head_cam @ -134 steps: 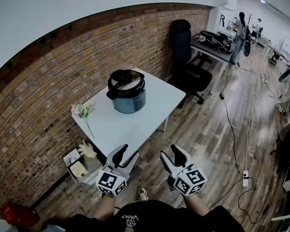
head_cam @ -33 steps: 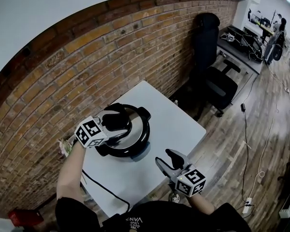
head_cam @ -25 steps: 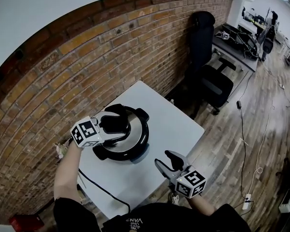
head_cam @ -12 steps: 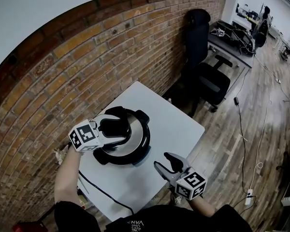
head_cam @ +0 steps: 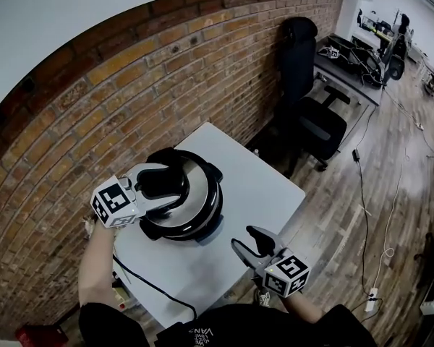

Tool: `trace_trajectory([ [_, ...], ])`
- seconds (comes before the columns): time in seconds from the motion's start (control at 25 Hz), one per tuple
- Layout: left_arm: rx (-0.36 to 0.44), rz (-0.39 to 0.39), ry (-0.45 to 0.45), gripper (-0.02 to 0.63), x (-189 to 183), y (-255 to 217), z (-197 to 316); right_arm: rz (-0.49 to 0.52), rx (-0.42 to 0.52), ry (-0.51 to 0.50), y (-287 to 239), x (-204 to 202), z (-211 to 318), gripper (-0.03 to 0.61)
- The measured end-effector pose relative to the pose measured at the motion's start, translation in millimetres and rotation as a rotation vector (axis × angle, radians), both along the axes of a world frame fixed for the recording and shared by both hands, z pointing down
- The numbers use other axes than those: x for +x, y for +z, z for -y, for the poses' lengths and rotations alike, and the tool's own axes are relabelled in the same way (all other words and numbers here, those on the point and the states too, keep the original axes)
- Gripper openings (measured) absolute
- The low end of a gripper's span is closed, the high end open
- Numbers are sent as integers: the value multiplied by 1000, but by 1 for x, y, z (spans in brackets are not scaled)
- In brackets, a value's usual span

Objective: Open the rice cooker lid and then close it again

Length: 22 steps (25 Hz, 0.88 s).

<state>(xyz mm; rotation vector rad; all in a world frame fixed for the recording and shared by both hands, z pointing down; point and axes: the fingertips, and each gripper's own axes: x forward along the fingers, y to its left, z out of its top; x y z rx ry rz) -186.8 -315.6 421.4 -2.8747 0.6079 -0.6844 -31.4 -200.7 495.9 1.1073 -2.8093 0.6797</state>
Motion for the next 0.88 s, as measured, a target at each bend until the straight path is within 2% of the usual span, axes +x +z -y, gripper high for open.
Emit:
trace_trajectory([
  [0.36, 76, -142, -250, 281, -28, -30, -20, 32, 29, -41, -10, 10, -8, 221],
  [0.88, 117, -230, -542, 281, -63, -32, -91, 55, 61, -190, -22, 4, -22, 221],
])
